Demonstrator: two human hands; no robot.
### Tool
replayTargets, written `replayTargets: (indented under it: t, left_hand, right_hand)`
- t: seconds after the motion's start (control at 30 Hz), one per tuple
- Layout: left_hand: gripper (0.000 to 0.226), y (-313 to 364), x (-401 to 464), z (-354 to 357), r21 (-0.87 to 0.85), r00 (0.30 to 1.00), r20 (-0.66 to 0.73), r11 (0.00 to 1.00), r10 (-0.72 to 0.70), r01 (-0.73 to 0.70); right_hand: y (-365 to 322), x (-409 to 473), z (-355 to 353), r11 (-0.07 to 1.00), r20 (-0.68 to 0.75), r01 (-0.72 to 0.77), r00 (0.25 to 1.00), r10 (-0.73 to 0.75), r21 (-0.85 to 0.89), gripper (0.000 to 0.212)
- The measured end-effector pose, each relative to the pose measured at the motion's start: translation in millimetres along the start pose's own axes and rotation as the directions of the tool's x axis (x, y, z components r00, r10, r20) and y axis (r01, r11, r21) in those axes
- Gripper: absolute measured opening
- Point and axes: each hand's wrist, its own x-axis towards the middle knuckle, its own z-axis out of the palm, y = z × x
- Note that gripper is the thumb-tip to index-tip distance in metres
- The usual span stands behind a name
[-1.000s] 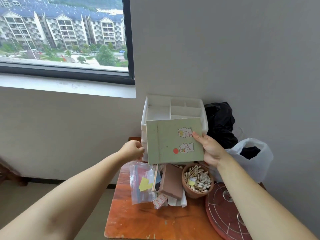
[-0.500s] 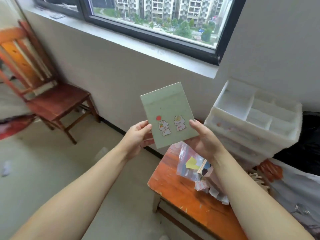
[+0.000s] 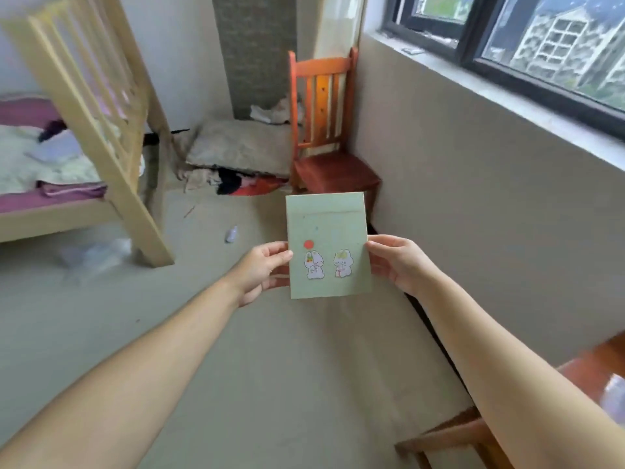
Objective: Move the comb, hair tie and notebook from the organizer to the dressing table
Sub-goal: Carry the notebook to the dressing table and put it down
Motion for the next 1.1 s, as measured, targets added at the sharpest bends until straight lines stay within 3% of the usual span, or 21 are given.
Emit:
replayTargets:
  t: [0.1, 0.23, 0.5, 0.63, 0.73, 0.8, 0.93, 1.1]
  left_hand:
    - [0.018, 8.4, -26.2, -81.1, -0.034, 0.980, -0.198, 0.999, 0.001, -0.008]
    - [0.016, 11.1, -70.6, -191.2, -0.079, 0.901, -0.433, 0.996, -0.005, -0.033]
    - [0.013, -9.6, -161.0, -370.7, -0.211, 0.643, -0.762, 0.968, -0.077, -0.134]
    - [0.010, -14.5, -208.7, -452.9, -0.248, 0.461, -0.878, 0.946, -0.129, -0.209]
    - [0.018, -14.1, -250.5, -505.8, -0.243, 0.329, -0.932, 0.935, -0.151, -0.260]
    - [0.022, -18.3, -281.7, -535.2, -0.244, 0.205, -0.961, 0.919, -0.186, -0.310]
    - [0.022, -48.9, -353.4, -572.3, -0.266, -0.058, -0.946, 0.864, -0.320, -0.428]
    - [0.014, -91.7, -453.4, -632.4, -0.234, -0.265, -0.876, 0.835, -0.403, -0.498]
  right_hand:
    - [0.4, 35.4, 87.4, 1.000, 0.104, -0.018, 0.994, 0.018, -0.004, 0.015]
    - [-5.8, 74.7, 213.9, 0.995, 0.267, -0.064, 0.960, 0.082, -0.075, 0.013]
    - [-10.7, 146.0, 457.8, 0.958, 0.572, -0.039, 0.795, 0.203, -0.286, 0.017]
    - [-6.0, 172.4, 593.0, 0.926, 0.711, 0.039, 0.653, 0.260, -0.374, 0.014]
    - [-6.9, 179.2, 697.5, 0.896, 0.801, 0.116, 0.507, 0.319, -0.430, 0.014]
    - [-5.3, 174.2, 770.8, 0.876, 0.838, 0.170, 0.419, 0.351, -0.452, 0.014]
    - [30.3, 130.7, 904.6, 0.819, 0.870, 0.295, 0.205, 0.449, -0.493, 0.009]
    - [90.2, 56.8, 1048.7, 0.790, 0.847, 0.377, -0.023, 0.531, -0.484, 0.009]
